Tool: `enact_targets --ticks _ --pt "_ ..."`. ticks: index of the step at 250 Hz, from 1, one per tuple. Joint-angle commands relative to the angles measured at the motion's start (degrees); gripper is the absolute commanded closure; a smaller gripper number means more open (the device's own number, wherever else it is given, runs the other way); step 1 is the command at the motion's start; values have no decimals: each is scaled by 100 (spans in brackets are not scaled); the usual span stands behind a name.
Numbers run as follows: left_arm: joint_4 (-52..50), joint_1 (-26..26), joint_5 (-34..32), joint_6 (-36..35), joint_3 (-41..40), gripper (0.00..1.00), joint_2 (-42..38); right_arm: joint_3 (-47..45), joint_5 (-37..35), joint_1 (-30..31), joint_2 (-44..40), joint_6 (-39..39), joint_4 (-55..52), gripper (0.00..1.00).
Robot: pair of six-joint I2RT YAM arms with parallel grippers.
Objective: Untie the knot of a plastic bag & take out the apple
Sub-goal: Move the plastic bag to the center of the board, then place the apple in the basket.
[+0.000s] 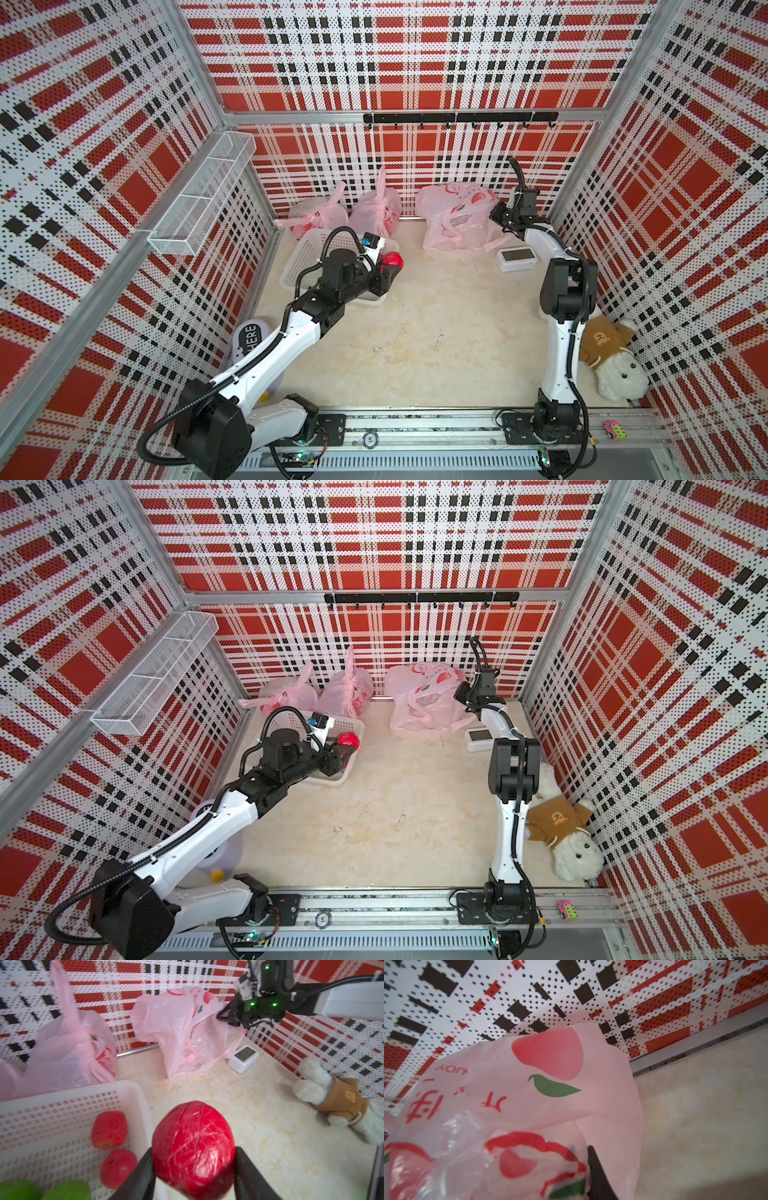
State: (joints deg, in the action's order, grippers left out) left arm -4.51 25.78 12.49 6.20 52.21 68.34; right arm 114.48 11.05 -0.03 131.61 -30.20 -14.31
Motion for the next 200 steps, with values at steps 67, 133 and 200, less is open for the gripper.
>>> enact_targets --ticks 67,133,200 --pt "-843 -1379 -510 452 29 47 33 -544 -296 38 -962 621 -58 33" --pt "-1218 -1947 -628 711 444 43 704 -1506 -302 82 -1891 880 51 33" --pt "-1641 -1970 -780 578 914 30 1224 -2658 -412 297 -2828 1051 318 35"
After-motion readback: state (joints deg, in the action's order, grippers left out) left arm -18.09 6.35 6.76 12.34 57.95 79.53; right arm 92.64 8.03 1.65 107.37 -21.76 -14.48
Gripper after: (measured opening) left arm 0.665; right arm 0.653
